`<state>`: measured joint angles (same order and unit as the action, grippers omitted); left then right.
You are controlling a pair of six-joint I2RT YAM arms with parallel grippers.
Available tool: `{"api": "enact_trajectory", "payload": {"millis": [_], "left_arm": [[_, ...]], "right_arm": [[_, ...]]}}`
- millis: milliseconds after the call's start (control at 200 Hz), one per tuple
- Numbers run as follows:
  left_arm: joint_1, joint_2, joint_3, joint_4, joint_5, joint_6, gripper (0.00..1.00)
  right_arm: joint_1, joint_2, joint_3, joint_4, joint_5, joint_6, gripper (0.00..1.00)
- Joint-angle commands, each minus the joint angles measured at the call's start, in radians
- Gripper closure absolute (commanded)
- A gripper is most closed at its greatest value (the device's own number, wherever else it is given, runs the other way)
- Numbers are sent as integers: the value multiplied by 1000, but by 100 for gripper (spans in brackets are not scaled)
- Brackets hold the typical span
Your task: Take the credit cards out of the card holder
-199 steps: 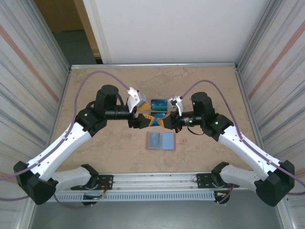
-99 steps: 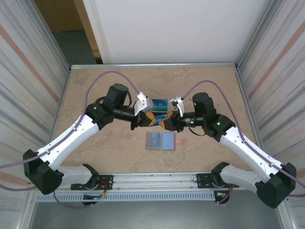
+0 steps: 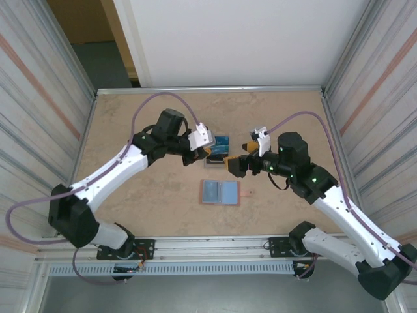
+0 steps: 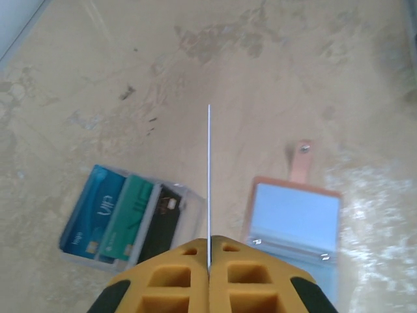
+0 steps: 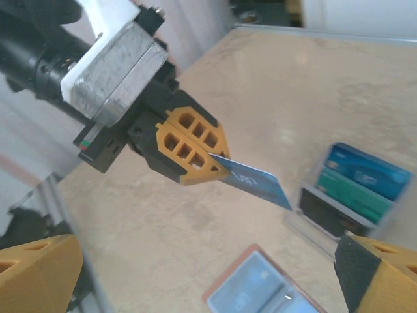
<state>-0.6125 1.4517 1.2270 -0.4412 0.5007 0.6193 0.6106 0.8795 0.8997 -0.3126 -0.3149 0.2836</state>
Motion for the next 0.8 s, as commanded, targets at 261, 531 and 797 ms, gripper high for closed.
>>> {"api": "enact_trajectory", "payload": {"millis": [261, 531, 797], "left_arm": [[86, 267, 177, 89, 65, 199, 100], [103, 437, 296, 17, 70, 269, 100], [118, 543, 372, -5, 80, 277, 100]], "right_arm": [[-16, -57, 33, -102, 401, 146, 1], [-17, -170, -52, -66, 468, 148, 1], [-17, -220, -85, -58, 465, 156, 1]]}}
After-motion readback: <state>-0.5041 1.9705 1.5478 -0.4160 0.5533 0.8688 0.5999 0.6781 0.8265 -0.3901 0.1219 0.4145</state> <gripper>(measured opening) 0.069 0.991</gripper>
